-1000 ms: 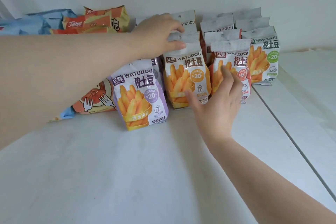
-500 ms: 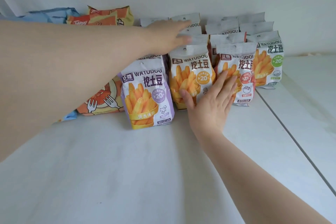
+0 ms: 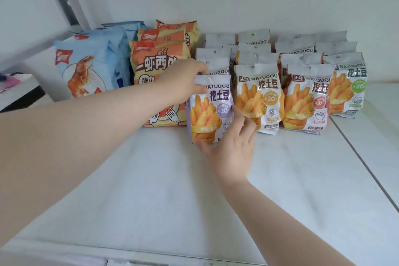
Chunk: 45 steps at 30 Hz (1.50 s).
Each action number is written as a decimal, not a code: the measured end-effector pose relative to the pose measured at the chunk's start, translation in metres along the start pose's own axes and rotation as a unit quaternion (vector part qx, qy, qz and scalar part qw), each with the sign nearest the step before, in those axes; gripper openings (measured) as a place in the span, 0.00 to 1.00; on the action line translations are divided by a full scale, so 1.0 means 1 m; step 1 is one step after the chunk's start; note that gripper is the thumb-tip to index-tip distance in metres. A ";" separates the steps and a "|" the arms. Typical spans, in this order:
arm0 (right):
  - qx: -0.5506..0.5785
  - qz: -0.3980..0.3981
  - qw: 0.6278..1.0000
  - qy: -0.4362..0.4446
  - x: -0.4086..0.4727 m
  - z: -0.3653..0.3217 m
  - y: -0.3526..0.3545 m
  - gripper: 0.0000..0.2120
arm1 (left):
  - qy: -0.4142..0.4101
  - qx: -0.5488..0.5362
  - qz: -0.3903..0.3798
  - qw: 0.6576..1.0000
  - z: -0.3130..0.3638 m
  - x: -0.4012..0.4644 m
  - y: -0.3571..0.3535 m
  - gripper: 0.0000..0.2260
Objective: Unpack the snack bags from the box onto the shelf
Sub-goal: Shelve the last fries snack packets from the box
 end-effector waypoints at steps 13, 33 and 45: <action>-0.051 0.007 0.997 0.054 0.024 0.012 -0.007 0.50 | -0.109 0.085 0.009 0.990 0.010 -0.017 -0.020 0.51; -0.221 -0.050 0.952 0.207 0.081 0.021 0.017 0.41 | -0.136 0.325 0.109 0.929 0.020 -0.032 -0.047 0.55; -0.283 -0.286 0.885 0.232 0.230 -0.064 -0.067 0.26 | -0.021 0.129 0.250 0.959 0.027 -0.024 -0.054 0.37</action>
Point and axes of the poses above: each hand's wrist, its own x-axis towards the middle knuckle, its own y-axis out of the back of the hand, z = x × y, the point moved 9 cm from there along x, towards the middle knuckle, and after that the axes turned 5 degrees about y, right-handed, at the moved point
